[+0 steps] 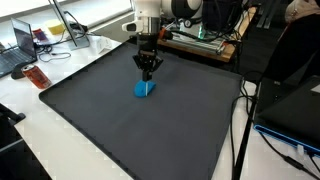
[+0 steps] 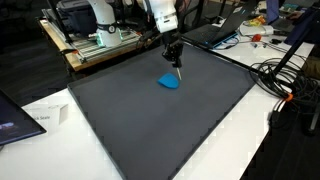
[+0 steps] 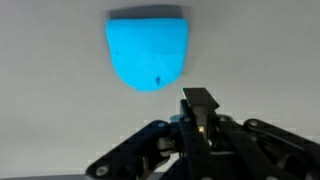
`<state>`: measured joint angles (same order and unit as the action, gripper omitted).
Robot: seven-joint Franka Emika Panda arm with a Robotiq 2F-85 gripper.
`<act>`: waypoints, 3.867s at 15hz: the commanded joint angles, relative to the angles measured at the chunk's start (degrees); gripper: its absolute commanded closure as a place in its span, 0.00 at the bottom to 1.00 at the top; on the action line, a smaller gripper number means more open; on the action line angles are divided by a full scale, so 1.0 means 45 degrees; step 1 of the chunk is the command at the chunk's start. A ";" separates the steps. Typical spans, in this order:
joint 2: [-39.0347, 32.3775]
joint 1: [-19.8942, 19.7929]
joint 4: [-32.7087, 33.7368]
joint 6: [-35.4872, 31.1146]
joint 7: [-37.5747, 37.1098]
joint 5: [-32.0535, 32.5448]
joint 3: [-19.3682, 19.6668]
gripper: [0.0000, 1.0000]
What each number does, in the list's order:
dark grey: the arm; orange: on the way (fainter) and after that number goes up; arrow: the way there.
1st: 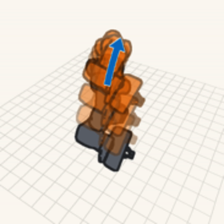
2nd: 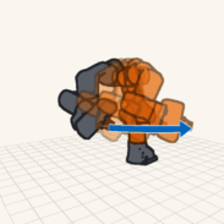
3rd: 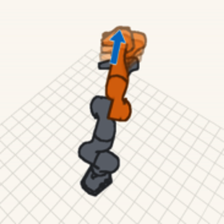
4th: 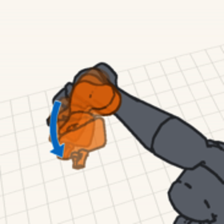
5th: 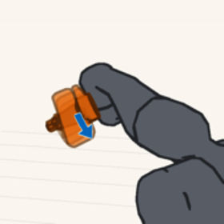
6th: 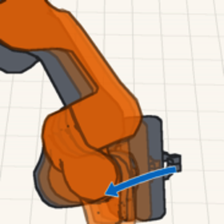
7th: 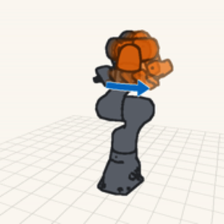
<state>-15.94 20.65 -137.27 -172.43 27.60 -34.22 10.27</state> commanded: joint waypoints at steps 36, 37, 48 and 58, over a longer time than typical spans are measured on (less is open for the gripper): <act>-0.0768 -0.3167 0.3365 0.7490 -0.9504 0.9046 -0.1821 0.97; -0.0927 -0.3171 0.3364 0.7336 -0.9506 0.9074 -0.1844 0.97; 0.0067 -0.3044 0.2657 0.7534 -0.9736 0.9444 -0.1709 0.97; 0.1412 -0.3129 0.2584 0.8608 -0.9832 0.9564 -0.1951 0.97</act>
<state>-12.75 7.17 -124.03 -135.57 -16.37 8.05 2.17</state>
